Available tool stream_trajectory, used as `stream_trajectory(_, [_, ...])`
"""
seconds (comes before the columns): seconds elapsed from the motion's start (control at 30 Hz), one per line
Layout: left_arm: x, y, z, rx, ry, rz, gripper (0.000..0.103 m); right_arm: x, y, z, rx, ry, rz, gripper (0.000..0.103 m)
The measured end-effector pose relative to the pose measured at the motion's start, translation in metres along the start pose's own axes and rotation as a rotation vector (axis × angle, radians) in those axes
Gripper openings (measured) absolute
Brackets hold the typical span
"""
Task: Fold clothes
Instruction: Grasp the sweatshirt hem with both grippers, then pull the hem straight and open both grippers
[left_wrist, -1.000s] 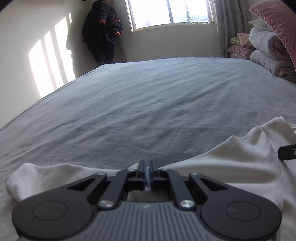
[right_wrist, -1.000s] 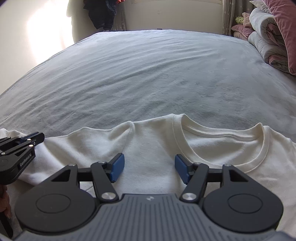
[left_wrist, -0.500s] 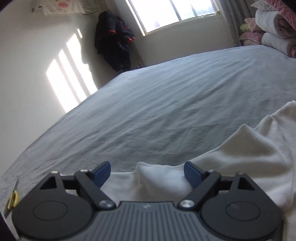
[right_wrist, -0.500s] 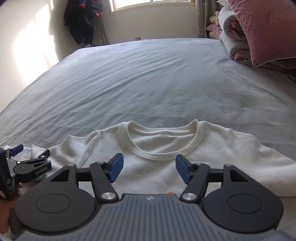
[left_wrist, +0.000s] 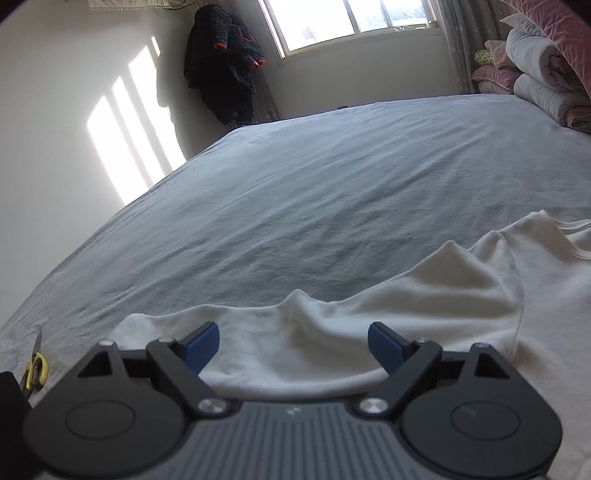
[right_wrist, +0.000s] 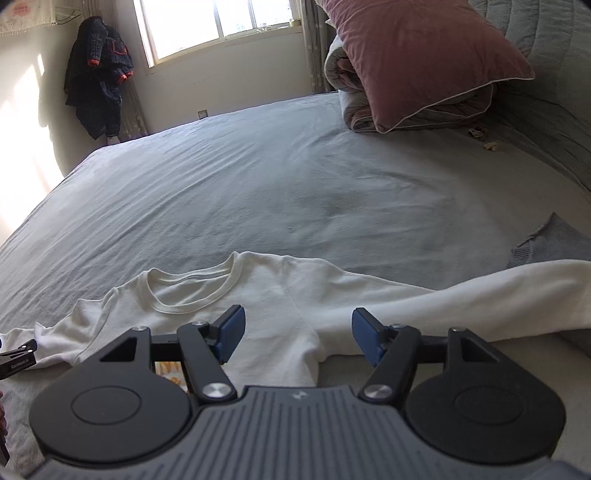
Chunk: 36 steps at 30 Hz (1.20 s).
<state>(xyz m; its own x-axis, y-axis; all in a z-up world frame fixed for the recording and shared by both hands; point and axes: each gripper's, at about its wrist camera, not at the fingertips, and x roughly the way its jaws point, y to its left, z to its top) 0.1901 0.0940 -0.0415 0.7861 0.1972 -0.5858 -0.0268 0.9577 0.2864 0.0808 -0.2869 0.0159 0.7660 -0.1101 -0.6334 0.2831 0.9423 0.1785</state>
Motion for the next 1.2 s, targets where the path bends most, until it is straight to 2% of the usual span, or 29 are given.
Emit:
stream_trajectory(0.2, [-0.035, -0.004, -0.026, -0.043, 0.130, -0.283, 0.088, -0.025, -0.038, -0.022, 0.072, 0.038, -0.018, 0.068])
stream_trajectory(0.3, [-0.053, -0.002, -0.049, -0.075, 0.222, -0.426, 0.078, -0.037, -0.048, -0.042, 0.064, 0.085, 0.011, 0.068])
stream_trajectory(0.37, [-0.064, 0.001, -0.065, -0.105, 0.284, -0.518, 0.063, -0.043, -0.053, -0.058, 0.055, 0.140, 0.067, 0.068])
stream_trajectory(0.4, [-0.067, 0.002, -0.071, -0.125, 0.310, -0.556, 0.062, -0.045, -0.055, -0.067, 0.050, 0.175, 0.101, 0.066])
stream_trajectory(0.47, [-0.077, 0.008, -0.088, -0.162, 0.354, -0.638, 0.062, -0.048, -0.058, -0.084, 0.038, 0.234, 0.150, 0.057])
stream_trajectory(0.6, [-0.098, 0.010, -0.111, -0.136, 0.372, -0.702, 0.061, -0.054, -0.062, -0.123, 0.005, 0.348, 0.203, 0.052])
stream_trajectory(0.67, [-0.108, 0.015, -0.119, -0.120, 0.380, -0.737, 0.061, -0.059, -0.063, -0.141, -0.002, 0.398, 0.228, 0.046])
stream_trajectory(0.83, [-0.123, 0.026, -0.138, -0.120, 0.395, -0.802, 0.060, -0.081, -0.071, -0.166, 0.003, 0.421, 0.291, 0.041])
stream_trajectory(0.9, [-0.128, 0.030, -0.144, -0.125, 0.401, -0.822, 0.056, -0.089, -0.075, -0.172, 0.020, 0.435, 0.315, 0.036])
stream_trajectory(0.93, [-0.131, 0.031, -0.148, -0.129, 0.406, -0.833, 0.050, -0.092, -0.076, -0.175, 0.023, 0.441, 0.322, 0.031])
stream_trajectory(1.0, [-0.132, 0.033, -0.154, -0.138, 0.416, -0.845, 0.026, -0.097, -0.078, -0.180, 0.031, 0.452, 0.335, 0.023])
stream_trajectory(1.03, [-0.131, 0.037, -0.155, -0.164, 0.423, -0.852, 0.008, -0.097, -0.078, -0.181, 0.041, 0.454, 0.341, 0.015])
stream_trajectory(1.07, [-0.129, 0.041, -0.156, -0.196, 0.431, -0.860, 0.008, -0.098, -0.079, -0.182, 0.052, 0.455, 0.347, 0.011])
stream_trajectory(1.13, [-0.132, 0.052, -0.154, -0.252, 0.416, -0.873, 0.007, -0.102, -0.081, -0.179, 0.083, 0.439, 0.350, 0.010])
stream_trajectory(1.2, [-0.140, 0.061, -0.149, -0.266, 0.381, -0.889, 0.007, -0.113, -0.081, -0.172, 0.089, 0.414, 0.356, 0.010])
